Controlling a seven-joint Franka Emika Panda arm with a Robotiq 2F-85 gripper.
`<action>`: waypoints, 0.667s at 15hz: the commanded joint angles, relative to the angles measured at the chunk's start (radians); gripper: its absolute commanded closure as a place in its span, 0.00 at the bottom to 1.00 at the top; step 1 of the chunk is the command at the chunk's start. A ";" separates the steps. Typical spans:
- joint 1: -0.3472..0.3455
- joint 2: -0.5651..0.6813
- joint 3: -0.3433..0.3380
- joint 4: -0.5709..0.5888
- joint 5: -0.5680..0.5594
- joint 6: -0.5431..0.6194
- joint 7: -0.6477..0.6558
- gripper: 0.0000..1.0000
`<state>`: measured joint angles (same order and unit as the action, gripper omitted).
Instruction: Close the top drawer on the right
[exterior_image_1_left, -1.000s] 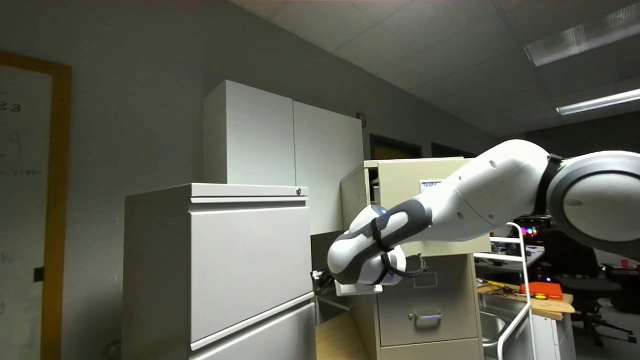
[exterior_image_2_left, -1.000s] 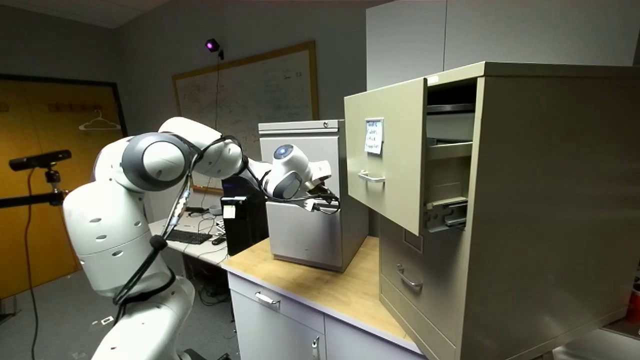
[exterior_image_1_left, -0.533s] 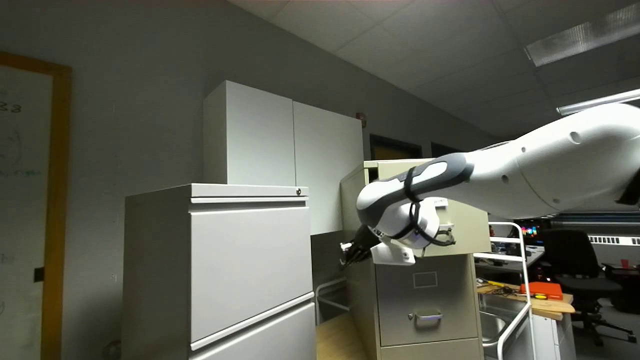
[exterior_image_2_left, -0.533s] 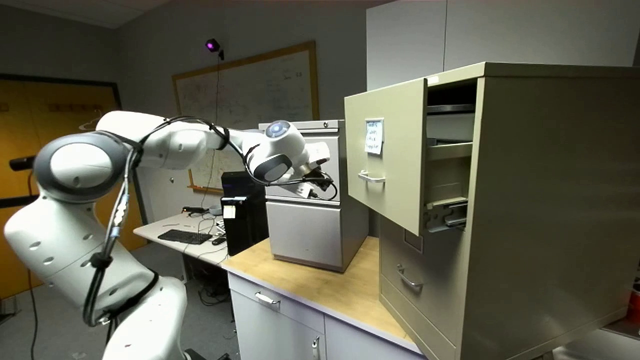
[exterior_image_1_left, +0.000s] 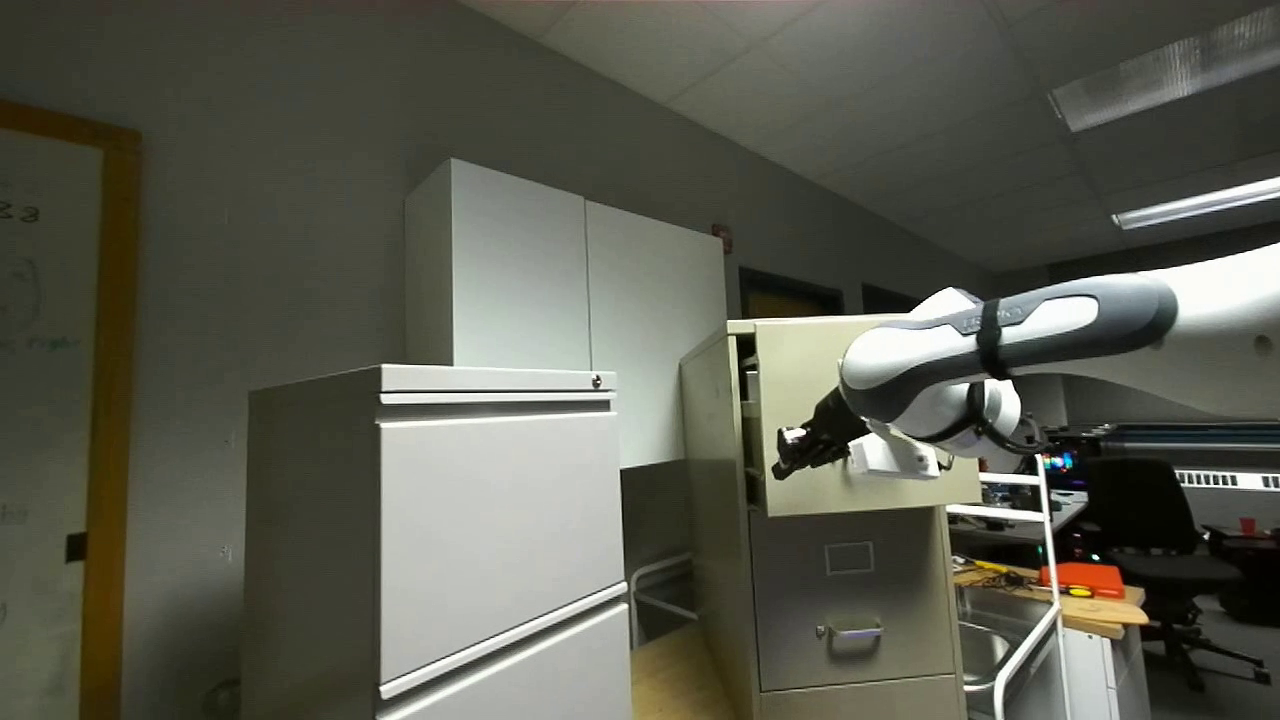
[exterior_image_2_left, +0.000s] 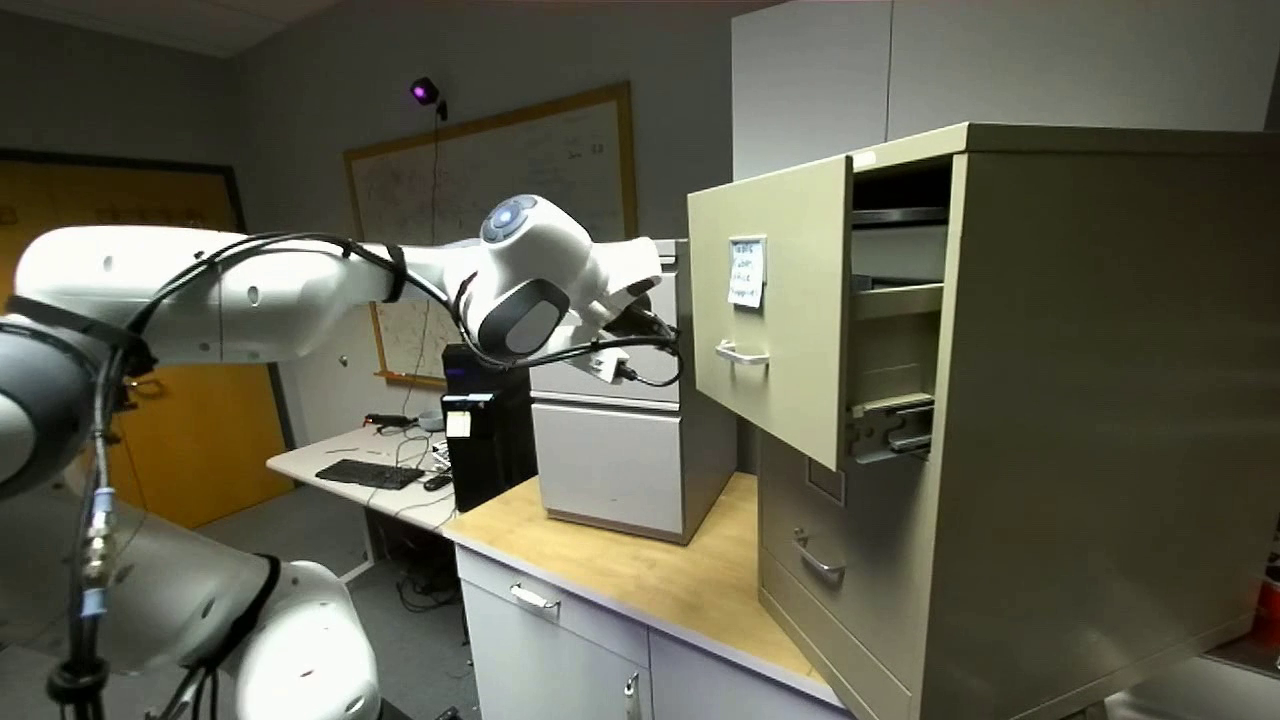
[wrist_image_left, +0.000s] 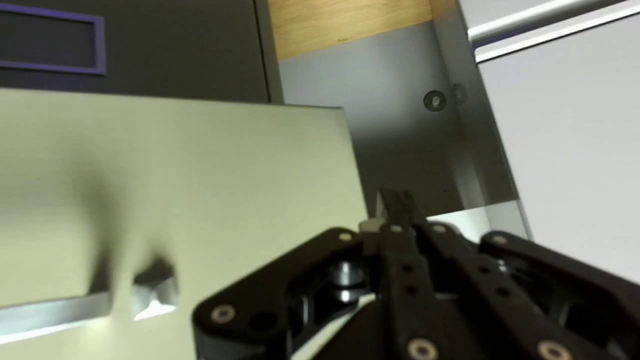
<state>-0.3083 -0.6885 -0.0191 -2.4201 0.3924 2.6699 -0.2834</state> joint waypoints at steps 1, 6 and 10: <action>0.031 -0.049 -0.071 -0.029 -0.138 0.065 0.127 1.00; -0.039 -0.006 -0.071 -0.024 -0.244 0.270 0.311 1.00; -0.081 0.056 -0.020 -0.045 -0.259 0.454 0.427 1.00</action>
<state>-0.3467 -0.7055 -0.0739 -2.4859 0.1600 2.9944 0.0620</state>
